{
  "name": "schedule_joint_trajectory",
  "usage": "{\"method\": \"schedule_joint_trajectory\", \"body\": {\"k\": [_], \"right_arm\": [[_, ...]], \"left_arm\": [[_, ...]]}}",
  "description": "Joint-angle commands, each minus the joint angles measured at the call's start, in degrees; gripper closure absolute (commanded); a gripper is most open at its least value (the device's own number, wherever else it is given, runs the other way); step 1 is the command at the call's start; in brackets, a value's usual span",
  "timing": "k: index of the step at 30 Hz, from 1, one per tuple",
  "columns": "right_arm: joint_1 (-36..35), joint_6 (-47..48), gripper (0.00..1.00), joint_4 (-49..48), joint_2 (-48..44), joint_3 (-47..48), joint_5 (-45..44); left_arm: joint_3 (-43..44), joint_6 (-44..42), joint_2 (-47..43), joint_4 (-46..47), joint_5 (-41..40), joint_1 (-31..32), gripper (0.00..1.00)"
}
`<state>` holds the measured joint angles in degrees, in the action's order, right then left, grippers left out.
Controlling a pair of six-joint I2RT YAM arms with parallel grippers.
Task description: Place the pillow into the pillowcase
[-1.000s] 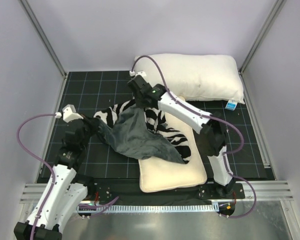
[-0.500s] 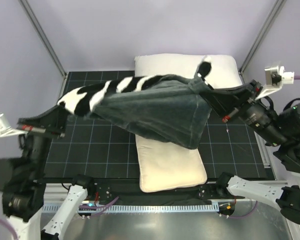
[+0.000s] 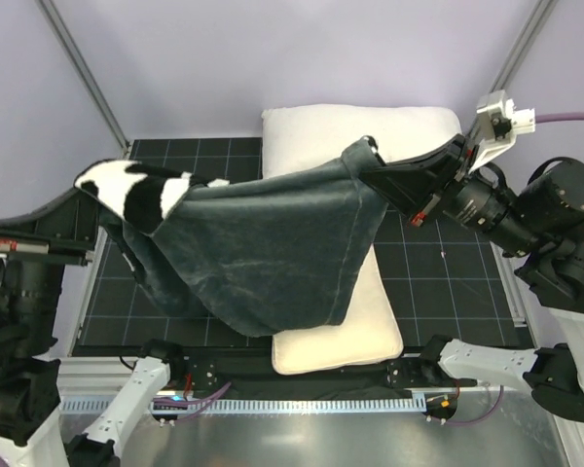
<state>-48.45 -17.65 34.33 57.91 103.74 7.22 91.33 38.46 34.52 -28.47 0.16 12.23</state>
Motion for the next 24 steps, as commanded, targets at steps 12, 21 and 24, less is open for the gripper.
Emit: {"method": "schedule_joint_trajectory", "body": {"k": [12,21,24], "right_arm": [[0.37,-2.31,0.96,-14.55,-8.15,5.60,9.22],[0.28,-0.11,0.96,-17.98,-14.31,5.94,8.33],[0.37,-0.10,0.96,-16.84,-14.58,5.59,8.33]], "left_arm": [[9.93,3.10,5.99,13.69,15.30,-0.54,1.00],[9.30,14.19,8.10,22.93,24.44,-7.39,1.00],[9.92,14.89,7.49,22.93,24.71,-9.76,1.00]]}}
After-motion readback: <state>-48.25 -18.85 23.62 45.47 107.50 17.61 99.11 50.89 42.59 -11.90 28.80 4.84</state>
